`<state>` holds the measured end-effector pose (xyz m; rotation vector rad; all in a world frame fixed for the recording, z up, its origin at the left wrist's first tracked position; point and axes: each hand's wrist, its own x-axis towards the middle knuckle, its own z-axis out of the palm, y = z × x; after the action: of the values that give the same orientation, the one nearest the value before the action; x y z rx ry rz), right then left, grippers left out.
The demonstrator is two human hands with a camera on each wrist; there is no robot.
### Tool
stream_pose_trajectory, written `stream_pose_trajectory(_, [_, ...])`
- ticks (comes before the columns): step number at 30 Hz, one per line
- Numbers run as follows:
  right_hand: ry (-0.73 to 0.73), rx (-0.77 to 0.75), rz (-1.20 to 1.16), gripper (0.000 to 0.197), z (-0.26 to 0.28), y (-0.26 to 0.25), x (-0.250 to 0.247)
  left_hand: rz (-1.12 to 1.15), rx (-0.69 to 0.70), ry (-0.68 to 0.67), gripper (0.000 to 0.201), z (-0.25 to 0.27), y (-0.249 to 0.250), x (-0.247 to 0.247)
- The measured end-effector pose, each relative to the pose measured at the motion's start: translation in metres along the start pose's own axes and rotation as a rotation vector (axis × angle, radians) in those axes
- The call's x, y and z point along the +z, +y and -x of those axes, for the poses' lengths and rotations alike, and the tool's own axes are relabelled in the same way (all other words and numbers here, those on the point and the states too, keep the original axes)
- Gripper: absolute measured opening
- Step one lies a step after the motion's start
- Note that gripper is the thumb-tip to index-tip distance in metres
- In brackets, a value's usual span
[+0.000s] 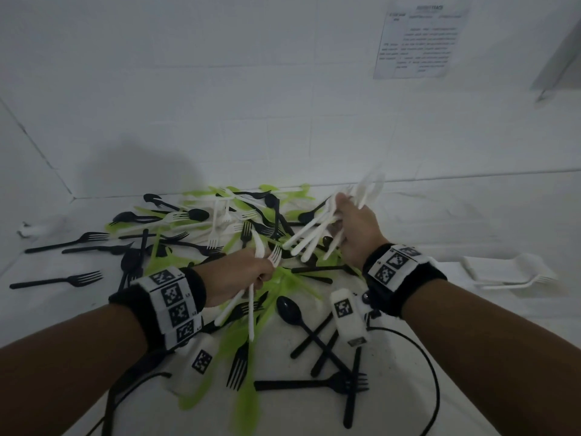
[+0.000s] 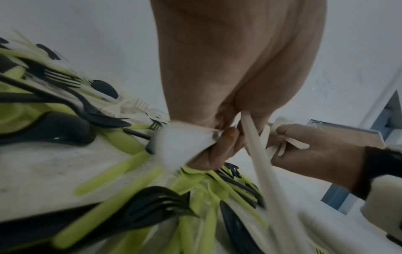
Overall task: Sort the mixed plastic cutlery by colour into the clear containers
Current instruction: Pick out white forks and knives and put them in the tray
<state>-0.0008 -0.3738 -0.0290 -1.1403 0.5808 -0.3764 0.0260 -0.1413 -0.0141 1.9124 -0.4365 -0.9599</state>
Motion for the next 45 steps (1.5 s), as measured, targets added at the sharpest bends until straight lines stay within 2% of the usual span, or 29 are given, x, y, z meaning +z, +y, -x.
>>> stream_pose_trajectory(2, [-0.019,-0.032,0.069,0.024,-0.006,0.000,-0.006,0.010,-0.015,0.046,0.018,0.001,0.000,-0.003])
stream_pose_trajectory(5, [-0.182,0.004,0.148,0.038,0.002,0.008,-0.002,0.033,0.036,0.145,0.015,-0.004,0.007,-0.004])
stream_pose_trajectory(7, [-0.260,0.048,0.157,0.044,0.010,0.012,0.006,0.046,0.067,0.173,0.028,-0.009,0.012,-0.004])
stream_pose_trajectory(8, [-0.292,0.055,0.163,0.044,0.015,0.014,0.011,0.033,0.080,0.188,0.031,-0.014,0.014,-0.003])
stream_pose_trajectory(11, [-0.372,0.067,0.185,0.030,0.030,0.019,0.025,-0.094,0.101,0.248,0.018,-0.024,0.019,0.008])
stream_pose_trajectory(13, [-0.393,0.071,0.126,0.030,0.035,0.024,0.031,-0.218,0.112,0.255,0.043,-0.030,0.019,0.015])
stream_pose_trajectory(17, [-0.360,0.039,0.114,0.032,0.034,0.033,0.030,-0.254,0.164,0.271,0.050,-0.023,0.026,0.025])
stream_pose_trajectory(21, [-0.309,0.005,0.171,0.032,0.028,0.037,0.028,-0.214,0.297,0.221,0.056,-0.017,0.023,0.027])
stream_pose_trajectory(26, [-0.265,0.003,0.219,0.038,0.026,0.038,0.029,-0.136,0.376,0.266,0.069,-0.020,0.012,0.020])
stream_pose_trajectory(27, [-0.257,0.000,0.230,0.037,0.025,0.040,0.029,-0.094,0.366,0.282,0.068,-0.021,0.010,0.018])
stream_pose_trajectory(31, [-0.280,0.003,0.220,0.040,0.025,0.045,0.031,0.060,0.368,0.402,0.043,-0.023,0.003,0.017])
stream_pose_trajectory(36, [-0.272,-0.008,0.187,0.037,0.028,0.046,0.034,0.172,0.404,0.553,0.037,-0.039,-0.003,0.023])
stream_pose_trajectory(40, [-0.220,-0.017,0.100,0.044,0.029,0.048,0.034,0.150,0.403,0.684,0.034,-0.046,-0.001,0.031])
stream_pose_trajectory(42, [-0.186,-0.040,0.079,0.037,0.031,0.046,0.033,0.125,0.407,0.737,0.034,-0.048,0.000,0.034])
stream_pose_trajectory(45, [-0.193,-0.050,0.081,0.040,0.030,0.047,0.032,0.049,0.443,0.737,0.033,-0.046,0.003,0.038])
